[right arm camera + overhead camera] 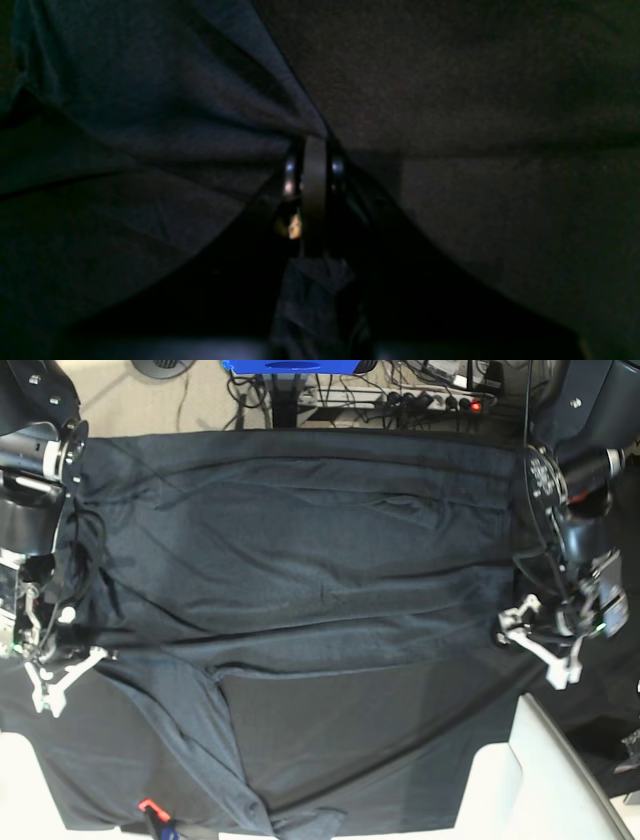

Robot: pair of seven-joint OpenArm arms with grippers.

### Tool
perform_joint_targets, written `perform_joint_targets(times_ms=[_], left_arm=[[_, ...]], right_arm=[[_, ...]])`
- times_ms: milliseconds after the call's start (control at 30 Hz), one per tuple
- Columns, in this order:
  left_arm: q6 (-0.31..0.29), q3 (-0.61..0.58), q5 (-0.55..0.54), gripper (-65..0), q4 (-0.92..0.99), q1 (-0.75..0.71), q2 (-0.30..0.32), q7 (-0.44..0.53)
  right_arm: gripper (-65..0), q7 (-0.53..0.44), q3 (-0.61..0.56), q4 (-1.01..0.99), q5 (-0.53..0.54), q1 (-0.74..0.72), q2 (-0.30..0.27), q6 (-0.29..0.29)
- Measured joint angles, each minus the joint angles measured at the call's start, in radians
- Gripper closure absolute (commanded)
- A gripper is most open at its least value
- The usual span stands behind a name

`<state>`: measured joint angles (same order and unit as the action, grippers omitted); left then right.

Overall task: Fold the T-shirt properly
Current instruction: 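Lift the shirt sides with both grippers and fold them toward the collar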

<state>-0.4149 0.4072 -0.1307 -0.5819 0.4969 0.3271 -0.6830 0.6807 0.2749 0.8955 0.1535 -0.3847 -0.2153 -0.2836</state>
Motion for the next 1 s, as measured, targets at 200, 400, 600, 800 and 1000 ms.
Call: perform_joint_targets(times_ms=[200, 400, 600, 800, 1000], left_arm=[[-0.001, 0.003, -0.001, -46.1, 0.132, 0.057, -0.002, 0.086], [-0.001, -0.002, 0.000, -35.2, 0.133, 0.055, 0.000, 0.093], [0.003, -0.003, -0.001, -0.2, 0.210, 0.056, 0.002, 0.223], [0.002, -0.003, 0.000, 0.0, 0.237, 0.064, 0.003, 0.275], [0.003, -0.049, 0.022, 0.0, 0.238, 0.138, 0.001, 0.251]], right_arm=[[-0.5, 0.001, 0.000, 0.000, -0.001, 0.000, 0.000, 0.000], [-0.5, 0.000, 0.000, 0.000, 0.000, 0.001, 0.000, 0.000], [-0.5, -0.003, 0.000, 0.000, 0.000, 0.001, 0.000, 0.000], [-0.5, -0.005, 0.000, 0.000, -0.001, 0.003, 0.000, 0.000], [-0.5, -0.009, 0.000, 0.000, -0.001, 0.001, 0.000, 0.000]])
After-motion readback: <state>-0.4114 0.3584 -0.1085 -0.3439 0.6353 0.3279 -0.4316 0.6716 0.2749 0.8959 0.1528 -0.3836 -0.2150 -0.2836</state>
